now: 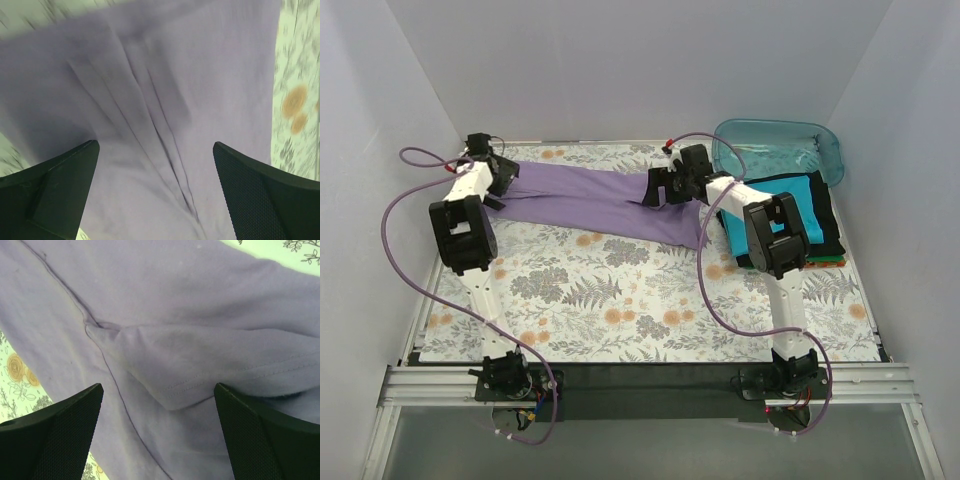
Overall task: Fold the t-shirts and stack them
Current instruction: Fold the tshirt
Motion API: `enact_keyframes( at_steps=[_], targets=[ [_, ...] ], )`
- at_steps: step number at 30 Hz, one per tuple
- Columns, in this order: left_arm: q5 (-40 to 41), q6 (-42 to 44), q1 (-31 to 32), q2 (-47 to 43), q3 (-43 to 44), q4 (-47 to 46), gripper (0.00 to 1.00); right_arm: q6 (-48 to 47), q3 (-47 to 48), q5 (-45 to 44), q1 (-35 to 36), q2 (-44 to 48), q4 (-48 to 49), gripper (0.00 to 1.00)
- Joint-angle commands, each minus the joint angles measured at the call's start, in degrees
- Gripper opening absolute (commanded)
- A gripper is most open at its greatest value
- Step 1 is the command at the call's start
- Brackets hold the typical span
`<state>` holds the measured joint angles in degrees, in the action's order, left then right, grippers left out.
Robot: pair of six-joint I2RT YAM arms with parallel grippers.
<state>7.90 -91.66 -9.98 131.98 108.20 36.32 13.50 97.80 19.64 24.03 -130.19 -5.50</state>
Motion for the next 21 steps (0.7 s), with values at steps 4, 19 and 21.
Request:
enact_keyframes(
  at_steps=[4, 19, 21],
  targets=[
    [-5.6, 1.5, -5.9, 4.9, 8.8, -2.7, 0.98, -3.0, -3.8, -0.8, 0.2, 6.1, 0.5, 0.98],
    [7.0, -7.7, -5.9, -20.1, -30.1, 1.5, 0.98, -0.8, -21.3, -5.3, 3.4, 14.0, 1.7, 0.98],
    [10.2, -11.8, -5.9, -24.5, -35.0, 7.2, 0.98, -2.0, -21.8, -5.8, 3.3, 14.1, 1.6, 0.98]
  ],
)
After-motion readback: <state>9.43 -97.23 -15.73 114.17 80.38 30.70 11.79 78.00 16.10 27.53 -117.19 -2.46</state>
